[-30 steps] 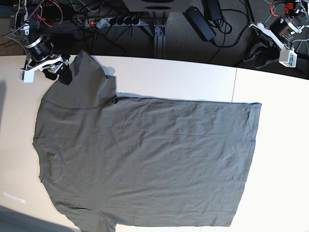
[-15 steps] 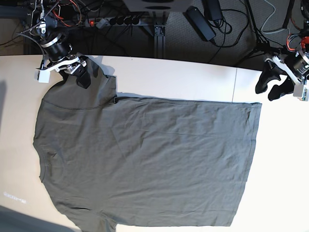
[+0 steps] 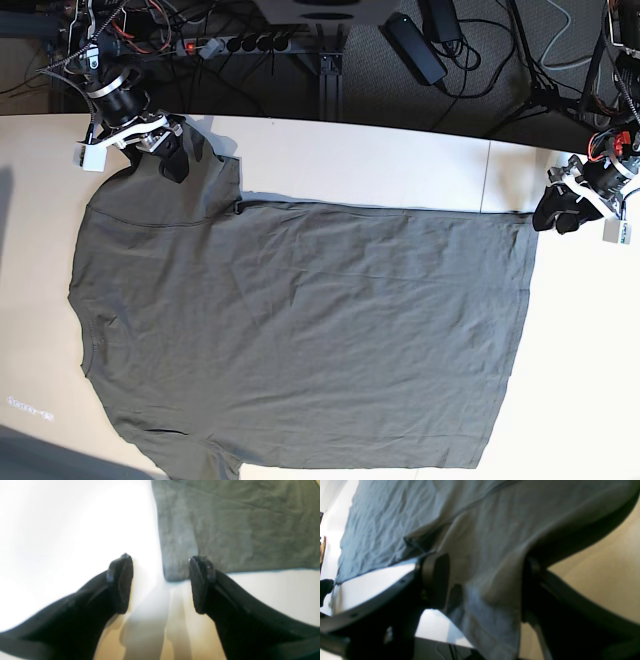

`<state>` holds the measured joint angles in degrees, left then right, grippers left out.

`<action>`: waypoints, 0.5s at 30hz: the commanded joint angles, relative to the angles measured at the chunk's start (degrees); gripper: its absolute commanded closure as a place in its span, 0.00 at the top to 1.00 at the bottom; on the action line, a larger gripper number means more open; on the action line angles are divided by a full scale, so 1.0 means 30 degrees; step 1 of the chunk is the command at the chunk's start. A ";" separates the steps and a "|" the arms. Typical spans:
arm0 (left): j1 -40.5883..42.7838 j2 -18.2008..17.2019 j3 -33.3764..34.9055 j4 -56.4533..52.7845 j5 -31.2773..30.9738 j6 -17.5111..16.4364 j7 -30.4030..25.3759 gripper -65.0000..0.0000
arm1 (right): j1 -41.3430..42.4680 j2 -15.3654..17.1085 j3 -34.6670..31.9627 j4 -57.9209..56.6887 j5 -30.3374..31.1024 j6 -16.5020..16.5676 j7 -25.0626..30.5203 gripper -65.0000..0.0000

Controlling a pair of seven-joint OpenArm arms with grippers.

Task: Fold the T-shirt properly
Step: 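Grasp the shirt's shoulder and hem corners with both grippers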

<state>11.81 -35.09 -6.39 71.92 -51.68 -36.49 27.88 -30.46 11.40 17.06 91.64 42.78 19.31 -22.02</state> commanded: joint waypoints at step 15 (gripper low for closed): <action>-0.0707 0.1479 0.1559 -0.0233 0.0612 -0.0168 0.1195 0.60 | -0.0124 0.0000 -0.0036 -0.0102 -0.0685 0.0685 -0.0867 0.62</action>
<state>9.45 -30.28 -2.04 71.35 -52.05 -36.91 26.76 -30.30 11.38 17.06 91.64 42.37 19.31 -21.69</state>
